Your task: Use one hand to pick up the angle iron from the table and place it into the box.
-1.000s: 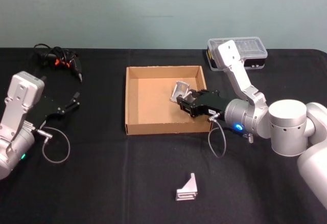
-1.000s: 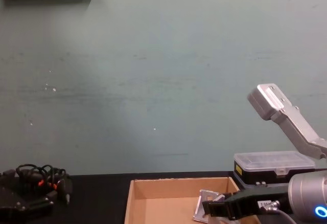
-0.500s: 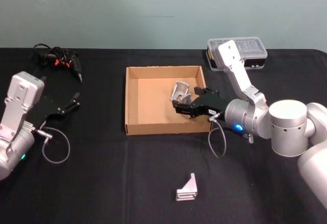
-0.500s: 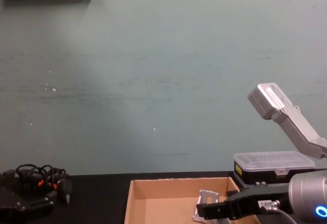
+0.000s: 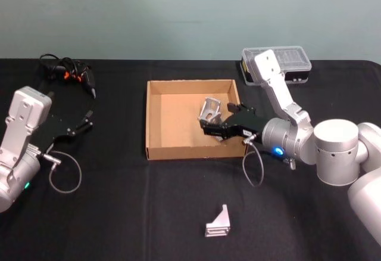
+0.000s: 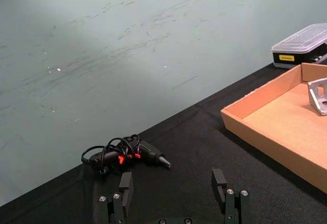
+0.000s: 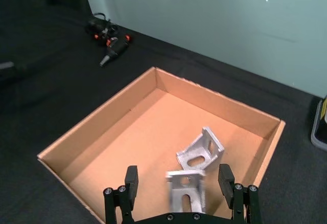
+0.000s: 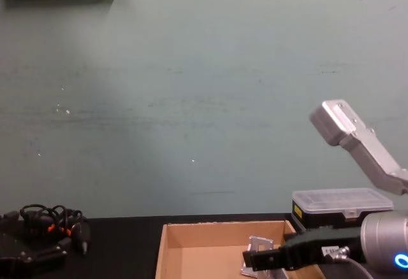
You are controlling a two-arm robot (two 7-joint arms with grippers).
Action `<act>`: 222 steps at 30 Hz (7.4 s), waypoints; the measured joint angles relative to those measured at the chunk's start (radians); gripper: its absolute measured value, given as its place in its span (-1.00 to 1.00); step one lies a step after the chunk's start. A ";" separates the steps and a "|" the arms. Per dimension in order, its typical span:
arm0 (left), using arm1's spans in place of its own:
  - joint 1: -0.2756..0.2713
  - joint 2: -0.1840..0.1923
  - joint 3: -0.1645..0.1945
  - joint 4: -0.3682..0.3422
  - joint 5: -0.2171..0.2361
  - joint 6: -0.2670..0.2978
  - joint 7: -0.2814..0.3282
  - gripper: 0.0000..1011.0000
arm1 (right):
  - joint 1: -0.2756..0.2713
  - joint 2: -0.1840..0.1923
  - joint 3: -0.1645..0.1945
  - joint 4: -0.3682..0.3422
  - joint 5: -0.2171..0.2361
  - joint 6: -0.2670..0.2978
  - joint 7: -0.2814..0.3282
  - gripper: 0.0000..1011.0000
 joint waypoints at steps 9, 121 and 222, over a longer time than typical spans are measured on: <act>0.000 0.000 0.000 0.000 0.000 0.000 0.000 1.00 | -0.062 0.058 0.013 -0.136 0.007 -0.004 0.049 0.98; 0.000 0.000 0.000 0.000 0.000 0.000 0.000 1.00 | -0.024 0.360 -0.282 -0.104 0.020 -0.398 0.576 0.09; 0.000 0.000 0.000 0.000 0.000 0.000 0.000 1.00 | 0.435 -0.104 -0.273 0.519 -0.032 -0.127 0.402 0.99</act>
